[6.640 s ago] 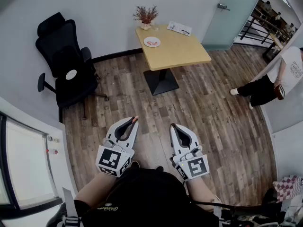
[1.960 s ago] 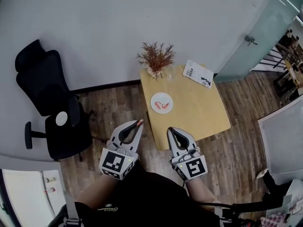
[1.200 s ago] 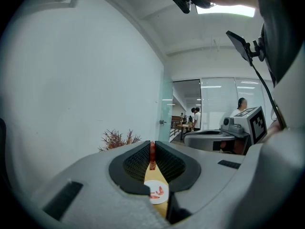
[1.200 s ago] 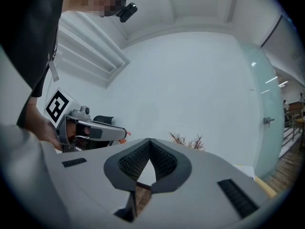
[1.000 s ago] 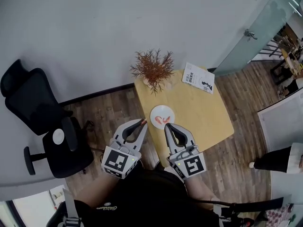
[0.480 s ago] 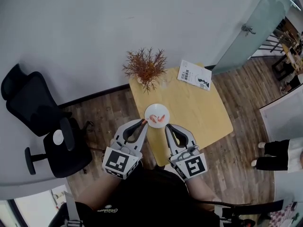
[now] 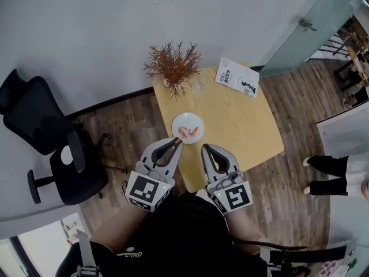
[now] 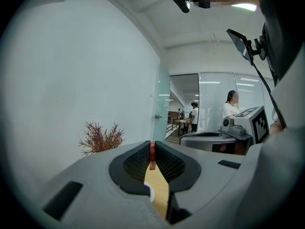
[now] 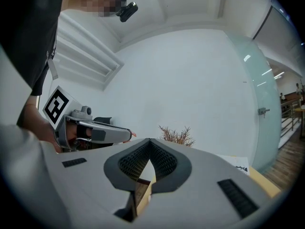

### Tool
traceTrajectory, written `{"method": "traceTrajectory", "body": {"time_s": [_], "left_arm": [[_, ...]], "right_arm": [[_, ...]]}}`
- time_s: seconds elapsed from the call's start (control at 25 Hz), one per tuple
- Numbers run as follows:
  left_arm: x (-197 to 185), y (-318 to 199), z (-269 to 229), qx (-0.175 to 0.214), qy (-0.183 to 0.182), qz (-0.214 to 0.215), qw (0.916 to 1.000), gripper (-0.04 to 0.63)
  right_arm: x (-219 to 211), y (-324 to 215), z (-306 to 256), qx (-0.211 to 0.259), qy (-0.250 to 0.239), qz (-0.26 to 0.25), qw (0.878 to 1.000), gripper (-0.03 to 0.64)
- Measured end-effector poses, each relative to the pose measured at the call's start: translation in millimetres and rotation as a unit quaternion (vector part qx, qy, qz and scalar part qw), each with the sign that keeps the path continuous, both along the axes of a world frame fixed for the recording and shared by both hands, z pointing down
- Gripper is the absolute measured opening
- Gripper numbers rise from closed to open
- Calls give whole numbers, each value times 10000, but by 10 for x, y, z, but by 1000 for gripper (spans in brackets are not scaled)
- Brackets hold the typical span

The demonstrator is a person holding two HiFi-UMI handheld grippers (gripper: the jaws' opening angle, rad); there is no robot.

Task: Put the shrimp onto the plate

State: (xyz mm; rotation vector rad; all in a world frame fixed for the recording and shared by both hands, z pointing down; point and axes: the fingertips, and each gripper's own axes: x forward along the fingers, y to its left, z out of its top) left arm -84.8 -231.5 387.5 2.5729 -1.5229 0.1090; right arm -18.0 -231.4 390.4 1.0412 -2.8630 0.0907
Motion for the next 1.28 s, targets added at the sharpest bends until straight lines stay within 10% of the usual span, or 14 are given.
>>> {"method": "traceTrajectory", "body": {"time_s": [1.28], "left_arm": [[325, -1130, 1586, -1354, -410, -57, 9899, 31]], "right_arm": [[356, -397, 745, -822, 222, 122, 9963, 3]]}}
